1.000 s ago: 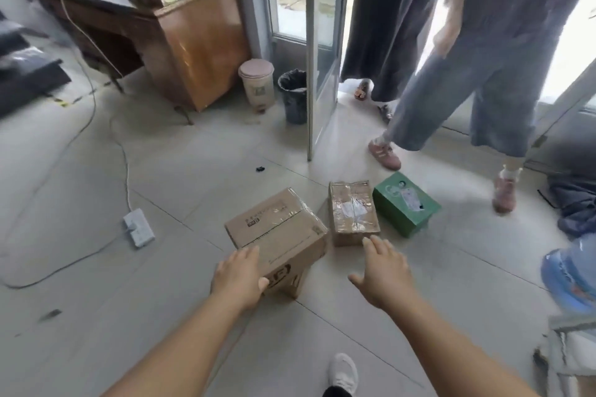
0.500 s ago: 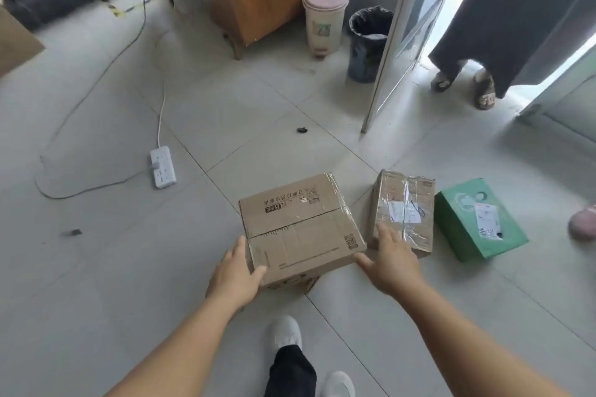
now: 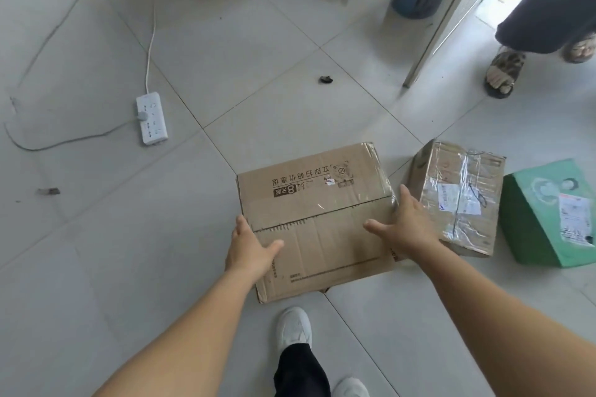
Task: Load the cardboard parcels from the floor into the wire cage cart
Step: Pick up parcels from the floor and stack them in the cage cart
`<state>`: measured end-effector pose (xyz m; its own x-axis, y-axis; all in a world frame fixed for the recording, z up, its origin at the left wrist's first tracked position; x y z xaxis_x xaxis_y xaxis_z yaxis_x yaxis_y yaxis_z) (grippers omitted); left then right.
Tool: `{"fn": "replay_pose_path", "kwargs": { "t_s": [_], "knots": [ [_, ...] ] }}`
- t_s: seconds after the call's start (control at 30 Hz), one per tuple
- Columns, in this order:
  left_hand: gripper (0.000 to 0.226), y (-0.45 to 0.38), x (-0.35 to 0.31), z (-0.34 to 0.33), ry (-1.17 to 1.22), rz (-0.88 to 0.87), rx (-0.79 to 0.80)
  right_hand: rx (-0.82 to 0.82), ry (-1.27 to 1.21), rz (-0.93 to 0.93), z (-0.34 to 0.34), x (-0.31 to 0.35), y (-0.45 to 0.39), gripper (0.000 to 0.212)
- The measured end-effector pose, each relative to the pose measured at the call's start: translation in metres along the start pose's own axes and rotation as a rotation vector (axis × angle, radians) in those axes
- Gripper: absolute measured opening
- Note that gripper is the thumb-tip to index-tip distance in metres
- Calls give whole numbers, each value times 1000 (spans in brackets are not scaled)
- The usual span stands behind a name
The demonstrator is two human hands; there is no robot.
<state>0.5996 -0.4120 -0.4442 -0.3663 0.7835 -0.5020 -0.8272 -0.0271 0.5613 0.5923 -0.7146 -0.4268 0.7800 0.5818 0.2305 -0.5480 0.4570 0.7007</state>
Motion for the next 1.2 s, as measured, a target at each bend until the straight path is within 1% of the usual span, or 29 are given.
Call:
{"fn": "replay_pose_path", "kwargs": {
  "t_s": [0.17,0.33,0.5,0.73,0.83,0.87,1.0,1.2],
  "knots": [
    [116,-10,19,-13,146,32,-17,41,-93,-3,-19,-4,-26,112],
    [114,-1,23,-14,226,47,-46,37,-165,-16,-22,-10,-22,115],
    [112,21,11,-8,268,16,-65,26,-260,-35,-13,-26,3,112],
    [104,79,-31,27,291,-76,-100,-13,-390,-22,33,-42,73,109],
    [102,112,-56,48,318,-128,-120,-44,-436,-4,61,-48,109,92],
    [102,124,-64,56,321,-149,-125,-55,-452,3,71,-51,123,90],
    [99,167,-96,86,327,-242,-147,-126,-500,4,109,-61,179,99],
    [99,221,-136,122,280,-355,-114,-222,-554,-36,149,-83,256,101]
  ]
}}
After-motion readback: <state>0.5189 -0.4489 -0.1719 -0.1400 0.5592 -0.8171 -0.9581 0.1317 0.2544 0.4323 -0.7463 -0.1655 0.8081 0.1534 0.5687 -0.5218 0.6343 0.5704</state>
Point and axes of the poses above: each hand's wrist, its own y-axis away from the middle knuckle, its own z-axis out of the back of the hand, x = y × z, the point moved 6 cm from there along -y, towards the middle knuckle, and after that the axes turned 15 degrees about -z, right-handed, at the moved point
